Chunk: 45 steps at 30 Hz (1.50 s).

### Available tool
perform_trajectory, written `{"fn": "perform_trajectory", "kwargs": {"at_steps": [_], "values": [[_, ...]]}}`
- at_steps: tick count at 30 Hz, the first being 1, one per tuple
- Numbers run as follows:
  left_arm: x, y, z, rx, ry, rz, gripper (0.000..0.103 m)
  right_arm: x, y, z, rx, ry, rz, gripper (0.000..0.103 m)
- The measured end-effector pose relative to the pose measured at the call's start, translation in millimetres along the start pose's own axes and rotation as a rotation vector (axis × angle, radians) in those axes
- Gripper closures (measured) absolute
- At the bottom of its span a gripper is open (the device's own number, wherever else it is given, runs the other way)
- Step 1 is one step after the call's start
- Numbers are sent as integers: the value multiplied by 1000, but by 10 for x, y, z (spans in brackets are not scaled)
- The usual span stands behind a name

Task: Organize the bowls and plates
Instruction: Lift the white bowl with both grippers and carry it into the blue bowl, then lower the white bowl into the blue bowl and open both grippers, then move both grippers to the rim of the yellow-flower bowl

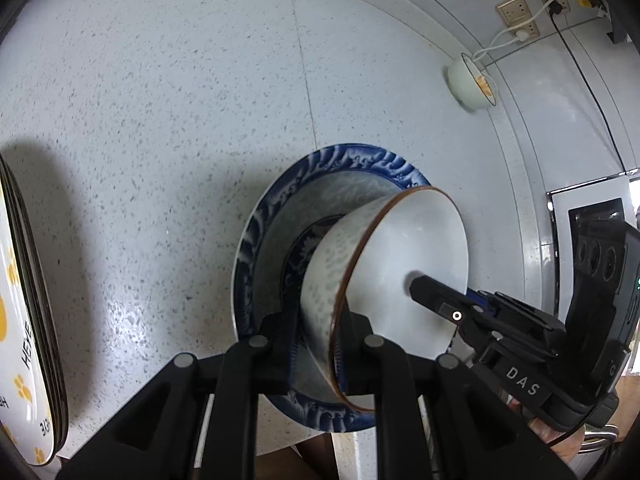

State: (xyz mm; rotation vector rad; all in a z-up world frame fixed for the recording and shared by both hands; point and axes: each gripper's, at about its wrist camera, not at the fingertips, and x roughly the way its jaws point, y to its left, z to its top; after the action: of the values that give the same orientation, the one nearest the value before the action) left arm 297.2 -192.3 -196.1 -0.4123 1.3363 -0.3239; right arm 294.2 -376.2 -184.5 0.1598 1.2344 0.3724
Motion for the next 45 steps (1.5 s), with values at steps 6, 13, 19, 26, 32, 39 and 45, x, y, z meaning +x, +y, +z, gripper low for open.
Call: {"fn": "perform_trajectory", "kwargs": {"at_steps": [6, 13, 19, 26, 32, 39, 45], "values": [[36, -37, 25, 17, -4, 21, 89, 12, -61, -33, -2, -7, 5, 92], [4, -84, 59, 41, -43, 76, 88, -6, -87, -24, 6, -16, 19, 92], [-108, -21, 63, 24, -53, 49, 88, -88, -89, -16, -4, -33, -5, 92], [-401, 14, -5, 60, -103, 56, 79, -373, -199, -138, 19, -102, 25, 91], [-595, 54, -32, 73, -130, 30, 57, -535, -338, -212, 57, -144, 26, 70], [-718, 83, 37, 93, -147, 30, 29, -671, -506, -244, 118, -206, 93, 21], [-715, 62, 317, 79, -138, 22, 28, -860, -793, -204, 182, -271, 107, 17]]}}
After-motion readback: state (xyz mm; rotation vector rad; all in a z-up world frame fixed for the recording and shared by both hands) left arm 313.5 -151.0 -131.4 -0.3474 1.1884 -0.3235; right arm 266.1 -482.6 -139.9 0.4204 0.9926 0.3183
